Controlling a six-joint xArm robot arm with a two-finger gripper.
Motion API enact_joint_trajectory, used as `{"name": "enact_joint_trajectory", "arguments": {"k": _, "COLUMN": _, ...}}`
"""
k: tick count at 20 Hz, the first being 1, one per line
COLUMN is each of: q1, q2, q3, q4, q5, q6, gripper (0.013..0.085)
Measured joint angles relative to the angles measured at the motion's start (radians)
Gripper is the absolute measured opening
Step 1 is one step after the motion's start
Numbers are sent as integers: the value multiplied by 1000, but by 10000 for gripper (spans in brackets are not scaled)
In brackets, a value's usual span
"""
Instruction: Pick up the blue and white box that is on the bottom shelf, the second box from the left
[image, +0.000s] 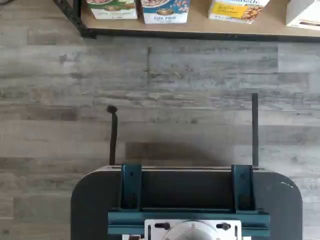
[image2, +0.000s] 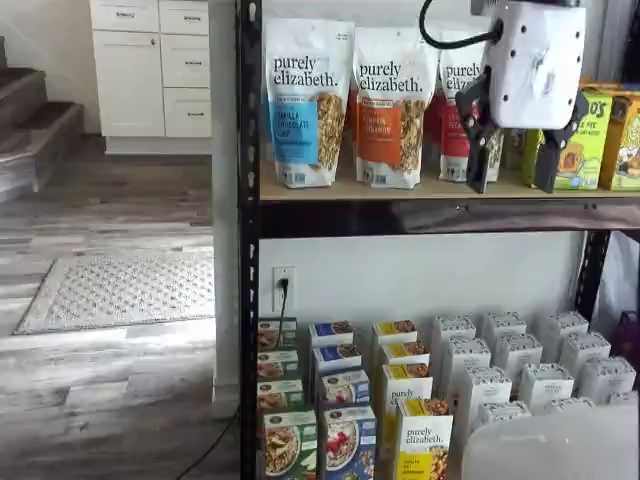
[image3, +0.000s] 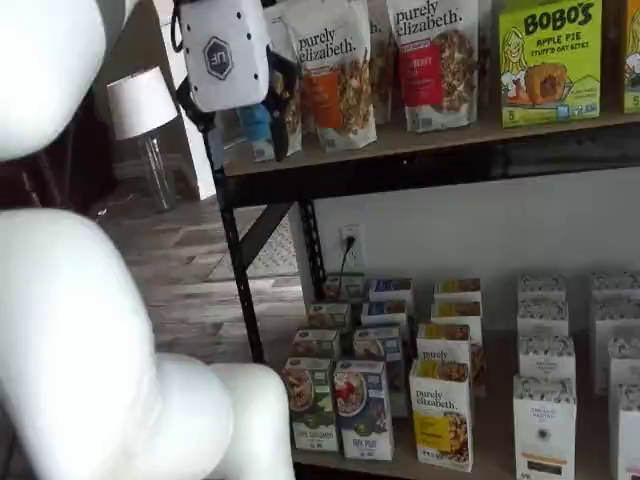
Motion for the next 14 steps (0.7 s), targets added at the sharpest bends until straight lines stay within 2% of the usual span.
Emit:
{"name": "enact_joint_trajectory", "arguments": {"k": 1, "q1": -9, "q2": 0, "q3": 0, "q4": 10, "q5": 0, "q6": -5, "gripper": 850}}
{"name": "enact_joint_trajectory", "arguments": {"k": 2, "q1": -79, "q2": -3, "q3": 5, "q4": 83, "q5": 1, "q6": -39, "gripper": 850}}
{"name": "enact_joint_trajectory", "arguments": {"k": 3, "q1": -114, "q2": -5, "q3": 8, "q4": 124, "q5": 1, "q6": -58, "gripper": 850}}
{"name": "enact_joint_trajectory", "arguments": {"k": 4, "q1": -124, "q2": -5, "q3": 9, "q4": 140, "q5": 0, "q6": -65, "gripper": 850}}
{"name": "enact_joint_trajectory", "arguments": {"k": 8, "q1": -115, "q2": -3, "q3": 14, "q4": 139, "q5": -13, "q6": -62, "gripper": 850}}
{"name": "enact_joint_trajectory", "arguments": {"k": 14, "q1": -62, "q2": 8, "q3": 35, "q4": 99, "q5": -51, "q6": -29, "gripper": 850}}
